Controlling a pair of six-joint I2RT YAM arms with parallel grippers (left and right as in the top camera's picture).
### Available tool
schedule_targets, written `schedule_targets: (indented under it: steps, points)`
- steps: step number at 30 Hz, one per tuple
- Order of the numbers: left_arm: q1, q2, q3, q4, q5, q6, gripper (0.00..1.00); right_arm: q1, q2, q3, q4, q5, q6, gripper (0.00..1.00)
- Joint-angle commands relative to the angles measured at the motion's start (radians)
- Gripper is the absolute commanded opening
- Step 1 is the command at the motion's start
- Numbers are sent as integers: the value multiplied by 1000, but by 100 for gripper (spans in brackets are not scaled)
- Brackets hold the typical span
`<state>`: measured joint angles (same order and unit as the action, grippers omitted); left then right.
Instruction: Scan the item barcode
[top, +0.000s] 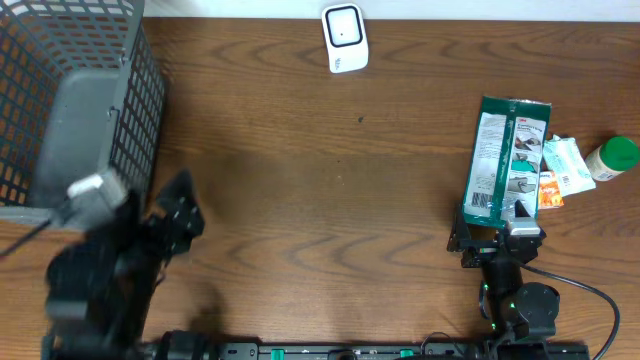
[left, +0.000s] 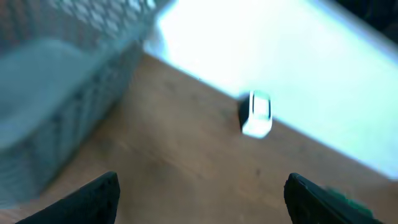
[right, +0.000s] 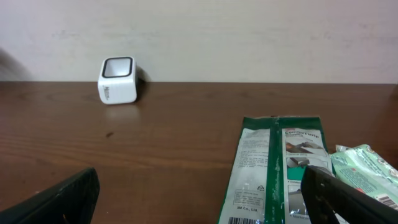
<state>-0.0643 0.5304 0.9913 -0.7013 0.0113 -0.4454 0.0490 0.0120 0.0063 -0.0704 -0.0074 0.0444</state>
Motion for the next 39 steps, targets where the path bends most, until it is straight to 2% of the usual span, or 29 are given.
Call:
schedule_targets:
  steps: [1, 5, 13, 18, 21, 25, 35, 39]
  points:
    - [3, -107, -10, -3, -111, 6, 85, -8, -6, -1, -4, 3, -8, 99]
    - [5, -255, -36, -13, -163, 6, 85, -8, -6, -1, -4, 2, -8, 99]
    - [36, -463, -137, -27, -171, 6, 85, -8, -6, -1, -4, 3, -8, 99]
    - [36, -523, -208, -18, -170, 0, 85, -8, -6, -1, -4, 3, -8, 99]
    - [36, -528, -248, 44, -170, -6, 85, -8, -6, -1, -4, 3, -8, 99]
    - [36, -528, -289, 205, -169, -6, 85, -8, -6, -1, -4, 2, -8, 99]
    - [36, -528, -519, 913, -129, -5, 85, -8, -6, -1, -4, 3, -8, 99]
    - [36, -528, -619, 1094, -127, -5, 85, -8, -6, -1, -4, 2, -8, 99]
